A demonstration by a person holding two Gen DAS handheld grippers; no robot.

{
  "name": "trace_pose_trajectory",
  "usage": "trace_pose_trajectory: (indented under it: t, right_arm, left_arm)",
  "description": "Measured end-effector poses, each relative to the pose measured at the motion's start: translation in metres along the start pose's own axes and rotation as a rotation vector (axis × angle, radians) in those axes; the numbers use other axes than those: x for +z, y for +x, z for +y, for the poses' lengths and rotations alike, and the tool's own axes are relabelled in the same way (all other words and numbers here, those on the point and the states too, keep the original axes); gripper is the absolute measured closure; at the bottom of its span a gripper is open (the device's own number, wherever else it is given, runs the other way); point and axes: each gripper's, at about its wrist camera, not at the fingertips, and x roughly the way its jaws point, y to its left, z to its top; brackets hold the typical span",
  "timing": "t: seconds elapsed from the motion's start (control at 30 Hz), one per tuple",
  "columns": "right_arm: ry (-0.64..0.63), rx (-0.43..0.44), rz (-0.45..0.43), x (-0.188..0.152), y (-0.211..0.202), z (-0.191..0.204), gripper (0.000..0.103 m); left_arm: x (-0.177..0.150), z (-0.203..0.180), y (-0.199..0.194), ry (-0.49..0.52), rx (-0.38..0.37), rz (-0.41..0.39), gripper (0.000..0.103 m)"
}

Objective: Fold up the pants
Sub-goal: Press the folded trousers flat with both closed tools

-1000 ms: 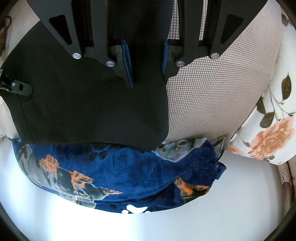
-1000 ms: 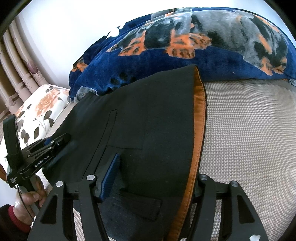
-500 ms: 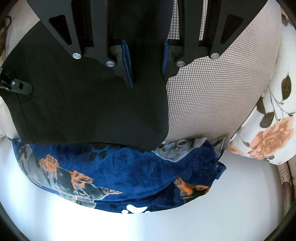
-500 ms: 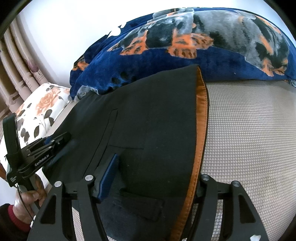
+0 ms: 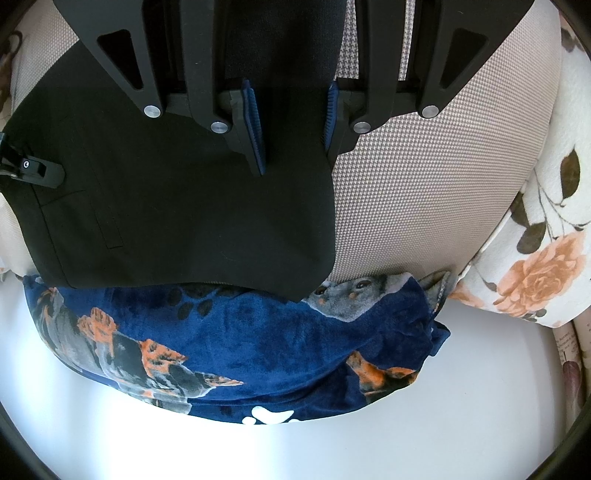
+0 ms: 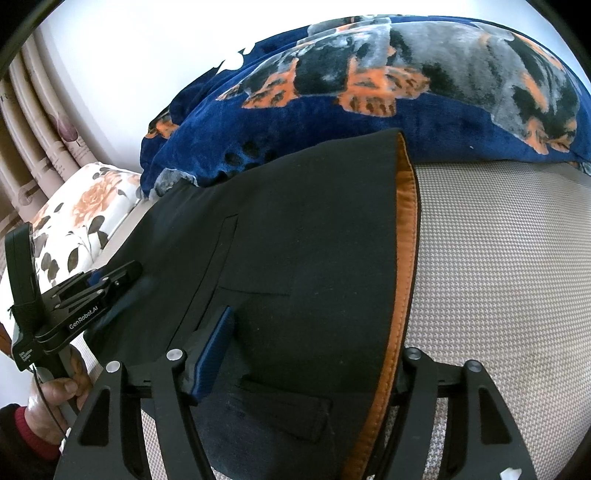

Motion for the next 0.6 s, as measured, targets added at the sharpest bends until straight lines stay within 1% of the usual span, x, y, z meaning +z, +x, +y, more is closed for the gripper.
trace_pose_trajectory:
  t: [0.33,0.6]
  right_arm:
    - [-0.003,0.000,0.002,-0.0003,0.0006,0.0015,0.038]
    - [-0.010,-0.001,0.004,-0.0011,0.0000,0.0014,0.037]
  left_arm:
    - [0.0014,0.0032,0.0003,0.002,0.006,-0.002,0.070]
    - [0.0002,-0.0013,-0.0007,0.002,0.009,-0.003,0.070]
